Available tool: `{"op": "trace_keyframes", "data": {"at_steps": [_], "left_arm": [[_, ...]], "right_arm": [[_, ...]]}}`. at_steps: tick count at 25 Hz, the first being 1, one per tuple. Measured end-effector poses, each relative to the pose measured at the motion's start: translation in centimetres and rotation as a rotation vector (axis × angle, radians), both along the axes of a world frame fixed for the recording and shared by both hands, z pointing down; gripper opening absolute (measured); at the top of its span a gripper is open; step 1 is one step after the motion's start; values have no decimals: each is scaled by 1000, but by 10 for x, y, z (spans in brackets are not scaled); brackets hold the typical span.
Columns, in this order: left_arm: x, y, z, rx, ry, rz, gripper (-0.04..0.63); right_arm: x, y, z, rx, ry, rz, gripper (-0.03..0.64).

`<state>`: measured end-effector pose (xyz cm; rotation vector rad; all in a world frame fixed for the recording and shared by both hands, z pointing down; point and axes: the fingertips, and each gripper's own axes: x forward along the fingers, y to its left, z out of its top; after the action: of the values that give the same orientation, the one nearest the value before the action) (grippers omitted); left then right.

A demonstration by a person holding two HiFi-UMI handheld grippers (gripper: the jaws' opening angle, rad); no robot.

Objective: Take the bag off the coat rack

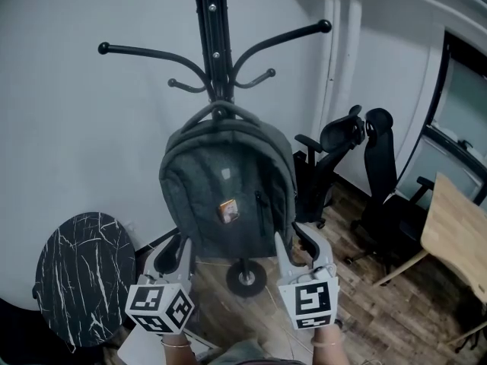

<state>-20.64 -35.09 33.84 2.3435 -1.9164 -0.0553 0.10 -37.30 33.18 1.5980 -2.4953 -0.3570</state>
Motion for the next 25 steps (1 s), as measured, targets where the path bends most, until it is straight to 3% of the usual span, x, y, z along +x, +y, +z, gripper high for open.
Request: {"op": "trace_keyframes", "data": {"at_steps": [11,25], "left_arm": [[-21,-31,17,-53,8,-11,149],[-35,-65,44,-136,19,7,187]], "right_arm": [[7,-28,13,-20,31,46,163],[17,-64,40,-117,-9,65,209]]}}
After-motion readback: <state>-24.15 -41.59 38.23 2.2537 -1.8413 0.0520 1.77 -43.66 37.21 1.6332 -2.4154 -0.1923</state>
